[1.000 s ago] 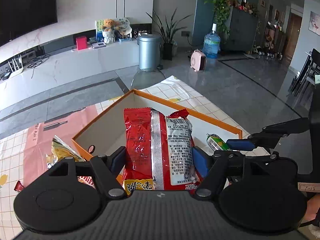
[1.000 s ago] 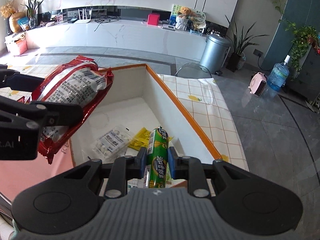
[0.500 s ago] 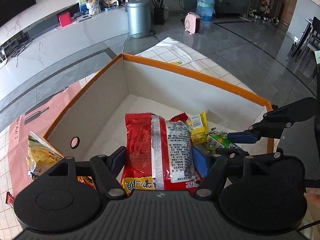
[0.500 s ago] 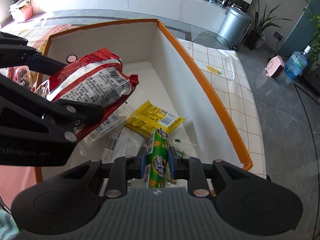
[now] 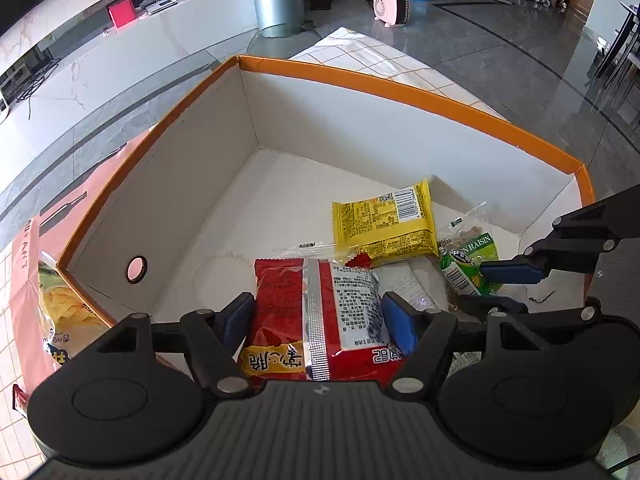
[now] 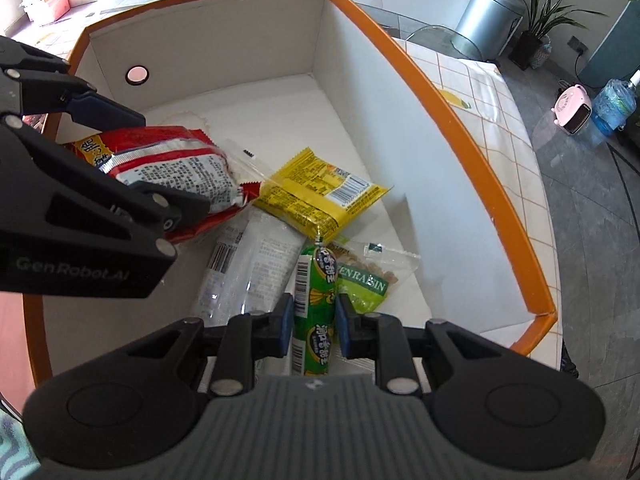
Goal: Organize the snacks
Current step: 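Open both tools to drop the snacks into the orange box, then withdraw both open tools from the box back over the mat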
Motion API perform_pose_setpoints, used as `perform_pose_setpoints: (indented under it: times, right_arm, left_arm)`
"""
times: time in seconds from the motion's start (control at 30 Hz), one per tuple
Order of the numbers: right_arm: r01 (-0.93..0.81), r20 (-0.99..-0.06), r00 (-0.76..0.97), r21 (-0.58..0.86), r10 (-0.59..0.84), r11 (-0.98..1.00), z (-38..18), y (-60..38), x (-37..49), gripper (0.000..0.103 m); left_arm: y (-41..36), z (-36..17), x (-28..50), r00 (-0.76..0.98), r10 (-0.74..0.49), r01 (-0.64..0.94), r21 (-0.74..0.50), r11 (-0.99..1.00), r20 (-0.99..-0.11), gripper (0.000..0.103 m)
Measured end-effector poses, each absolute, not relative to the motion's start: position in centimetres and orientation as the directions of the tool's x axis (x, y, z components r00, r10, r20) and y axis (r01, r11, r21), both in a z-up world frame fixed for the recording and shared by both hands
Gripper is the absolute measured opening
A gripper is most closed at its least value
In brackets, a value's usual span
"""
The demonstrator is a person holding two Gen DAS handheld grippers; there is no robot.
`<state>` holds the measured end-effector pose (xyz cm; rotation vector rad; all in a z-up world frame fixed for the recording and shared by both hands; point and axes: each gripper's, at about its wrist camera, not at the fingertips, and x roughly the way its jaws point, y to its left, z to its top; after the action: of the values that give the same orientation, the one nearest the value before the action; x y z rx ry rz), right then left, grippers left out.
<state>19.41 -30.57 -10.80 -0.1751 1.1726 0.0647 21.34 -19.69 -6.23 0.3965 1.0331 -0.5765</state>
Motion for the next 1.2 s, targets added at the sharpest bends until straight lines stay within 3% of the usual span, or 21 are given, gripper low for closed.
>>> perform_pose_setpoints:
  times: [0.4, 0.53, 0.63, 0.97, 1.2]
  right_arm:
    - [-0.147, -0.911, 0.410, -0.120, -0.050, 0.982, -8.7, -30.4, 19.1, 0.021]
    - [-0.135, -0.903, 0.426, -0.129, -0.061, 0.982, -7.4, -30.3, 18.3, 0.031]
    - [-0.123, -0.896, 0.440, -0.125, -0.058, 0.985, -6.4, -30.3, 17.5, 0.033]
    - [-0.041, -0.824, 0.562, -0.119, -0.076, 0.992, -1.3, -29.8, 13.6, 0.062]
    - [0.020, -0.751, 0.657, -0.059, -0.057, 0.998, 0.8, -28.3, 9.8, 0.067]
  left_arm:
    - [-20.2, -5.0, 21.0, 0.421, -0.245, 0.611, 0.074, 0.788, -0.874, 0.087]
    - [-19.9, -3.4, 20.2, 0.446, -0.256, 0.603, 0.077, 0.794, -0.858, 0.087]
    - [-19.6, -2.0, 19.4, 0.472, -0.265, 0.599, 0.086, 0.796, -0.841, 0.087]
    - [-17.5, 3.1, 15.6, 0.607, -0.300, 0.562, 0.130, 0.817, -0.736, 0.087]
    - [-15.2, 5.0, 12.5, 0.677, -0.306, 0.532, 0.156, 0.832, -0.669, 0.088]
